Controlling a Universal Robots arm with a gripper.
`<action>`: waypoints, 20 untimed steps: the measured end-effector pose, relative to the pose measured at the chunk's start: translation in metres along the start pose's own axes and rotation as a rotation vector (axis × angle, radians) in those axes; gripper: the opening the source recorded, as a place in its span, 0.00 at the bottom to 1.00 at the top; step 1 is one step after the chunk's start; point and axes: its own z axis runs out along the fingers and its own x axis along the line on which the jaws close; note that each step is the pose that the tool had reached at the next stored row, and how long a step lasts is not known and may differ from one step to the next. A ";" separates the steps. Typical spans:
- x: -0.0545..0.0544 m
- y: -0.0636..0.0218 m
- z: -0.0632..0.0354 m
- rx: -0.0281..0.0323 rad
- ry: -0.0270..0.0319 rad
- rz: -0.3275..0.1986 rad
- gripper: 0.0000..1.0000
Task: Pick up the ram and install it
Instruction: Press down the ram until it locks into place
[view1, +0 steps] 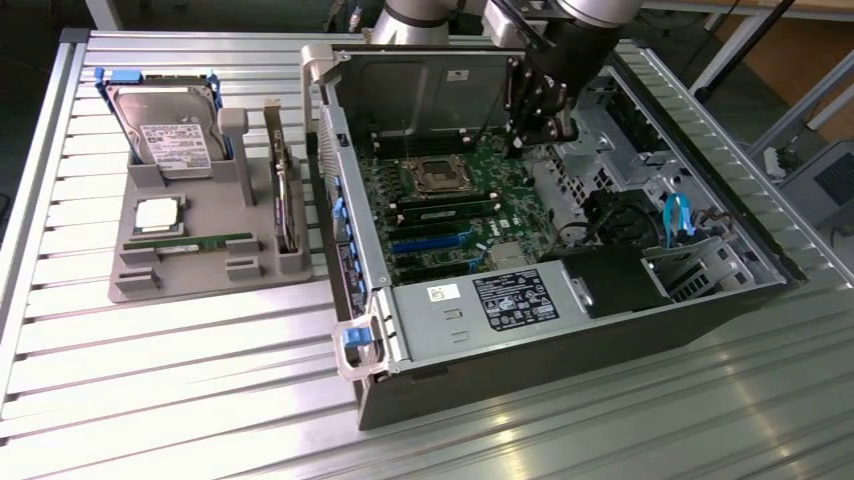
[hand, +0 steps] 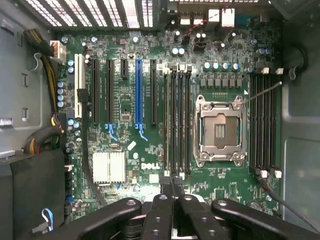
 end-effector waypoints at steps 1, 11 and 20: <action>0.000 0.0105 0.0005 0.0030 -0.0005 0.000 0.09; 0.000 0.0309 0.0014 0.0086 -0.0004 0.000 0.09; 0.000 0.0309 0.0014 0.0087 -0.0006 0.005 0.09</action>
